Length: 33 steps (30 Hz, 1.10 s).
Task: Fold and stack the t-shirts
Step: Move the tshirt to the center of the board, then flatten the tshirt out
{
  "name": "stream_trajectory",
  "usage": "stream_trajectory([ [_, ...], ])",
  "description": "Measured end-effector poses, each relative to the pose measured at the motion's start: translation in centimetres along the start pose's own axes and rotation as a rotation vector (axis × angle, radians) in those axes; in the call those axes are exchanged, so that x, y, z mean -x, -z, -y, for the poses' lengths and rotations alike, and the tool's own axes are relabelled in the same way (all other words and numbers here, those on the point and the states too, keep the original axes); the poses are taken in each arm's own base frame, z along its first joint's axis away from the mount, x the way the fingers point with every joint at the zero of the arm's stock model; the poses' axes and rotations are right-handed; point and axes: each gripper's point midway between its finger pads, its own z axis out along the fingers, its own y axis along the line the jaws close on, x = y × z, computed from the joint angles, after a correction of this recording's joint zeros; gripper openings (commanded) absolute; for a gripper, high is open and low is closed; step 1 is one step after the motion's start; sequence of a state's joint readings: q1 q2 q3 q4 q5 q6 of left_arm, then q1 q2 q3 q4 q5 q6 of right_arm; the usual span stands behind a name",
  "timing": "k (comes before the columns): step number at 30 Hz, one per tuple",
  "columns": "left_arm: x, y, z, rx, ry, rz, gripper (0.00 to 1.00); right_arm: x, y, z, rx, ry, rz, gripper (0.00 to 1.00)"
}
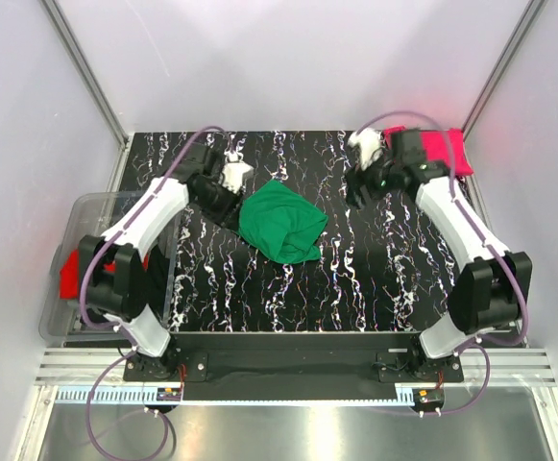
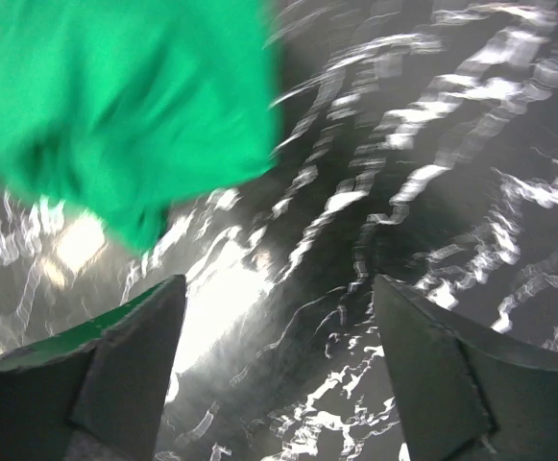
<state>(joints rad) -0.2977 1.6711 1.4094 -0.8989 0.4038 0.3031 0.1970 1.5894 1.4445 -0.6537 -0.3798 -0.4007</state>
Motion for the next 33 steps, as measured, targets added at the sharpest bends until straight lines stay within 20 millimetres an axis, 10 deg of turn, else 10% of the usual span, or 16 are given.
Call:
stream_trajectory([
  [10,4.8,9.6,-1.2,0.205,-0.07,0.297,0.5,-11.3,-5.9,-14.5,0.422,0.711,-0.107,0.66],
  [22,3.7,10.5,-1.3,0.235,-0.057,0.302,0.5,-12.8,-11.7,-14.8,0.45,0.881,-0.125,0.62],
  [33,3.4,11.2,-2.3,0.259,-0.025,0.315,0.5,-11.4,-13.2,-13.6,0.395,0.878,-0.15,0.0],
])
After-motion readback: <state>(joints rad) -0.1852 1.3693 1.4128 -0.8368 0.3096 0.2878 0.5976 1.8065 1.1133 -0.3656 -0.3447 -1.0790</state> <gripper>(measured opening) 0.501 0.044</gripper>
